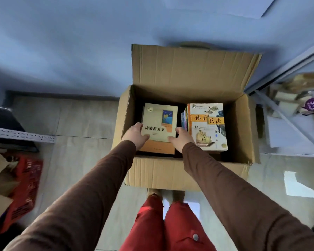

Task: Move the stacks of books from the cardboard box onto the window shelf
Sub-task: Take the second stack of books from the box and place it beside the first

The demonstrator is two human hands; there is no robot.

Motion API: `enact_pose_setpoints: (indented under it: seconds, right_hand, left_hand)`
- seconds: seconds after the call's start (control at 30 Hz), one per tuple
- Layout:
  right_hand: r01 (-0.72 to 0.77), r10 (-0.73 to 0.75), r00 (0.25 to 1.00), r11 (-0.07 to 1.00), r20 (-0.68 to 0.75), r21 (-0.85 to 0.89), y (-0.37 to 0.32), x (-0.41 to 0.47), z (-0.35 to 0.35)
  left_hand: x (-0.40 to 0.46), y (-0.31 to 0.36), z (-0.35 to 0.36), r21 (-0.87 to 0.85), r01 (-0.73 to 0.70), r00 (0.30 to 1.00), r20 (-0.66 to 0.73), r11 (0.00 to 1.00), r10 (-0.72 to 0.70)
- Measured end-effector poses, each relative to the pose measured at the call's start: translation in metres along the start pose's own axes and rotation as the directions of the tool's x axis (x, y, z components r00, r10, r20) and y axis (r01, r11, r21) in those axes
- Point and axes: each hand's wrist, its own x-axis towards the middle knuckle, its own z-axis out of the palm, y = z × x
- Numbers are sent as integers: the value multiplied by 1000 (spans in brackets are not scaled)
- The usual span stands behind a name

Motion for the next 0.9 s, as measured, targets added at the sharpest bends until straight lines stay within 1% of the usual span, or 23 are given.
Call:
enact_pose_setpoints:
  seconds: [0.1, 0.17, 0.3, 0.4, 0.5, 0.57, 0.63, 0.8, 0.9]
  right_hand:
    - [-120, 111, 992, 977, 58, 175, 6, 38, 14]
    - [-205, 191, 978, 945, 80, 256, 12, 59, 24]
    - [-328, 302, 945, 875, 128, 357, 27, 93, 41]
    - [-384, 340, 923, 825, 179, 414, 36, 108, 50]
    - [-418, 347, 908, 748, 234, 516, 41, 115, 58]
    - [-426, 348, 904, 722, 246, 544, 42, 116, 61]
    - [-419, 359, 907, 719, 219, 554, 42, 115, 63]
    - [-388, 377, 915, 730, 142, 563, 39, 107, 64]
    - [-356, 363, 927, 759, 100, 545, 37, 100, 63]
  left_hand:
    - [35, -10, 18, -81, 107, 993, 54, 991, -103]
    - [57, -17, 29, -144, 189, 979, 99, 971, -176]
    - [90, -29, 51, -317, 356, 934, 161, 879, -320]
    - [101, -36, 67, -412, 431, 902, 212, 803, -375]
    - [105, -39, 81, -493, 448, 894, 229, 746, -386]
    - [106, -40, 86, -560, 448, 893, 240, 697, -380]
    - [104, -40, 89, -614, 444, 894, 249, 653, -373]
    - [97, -36, 87, -662, 439, 893, 248, 607, -375]
    - [96, -33, 82, -685, 442, 891, 258, 580, -375]
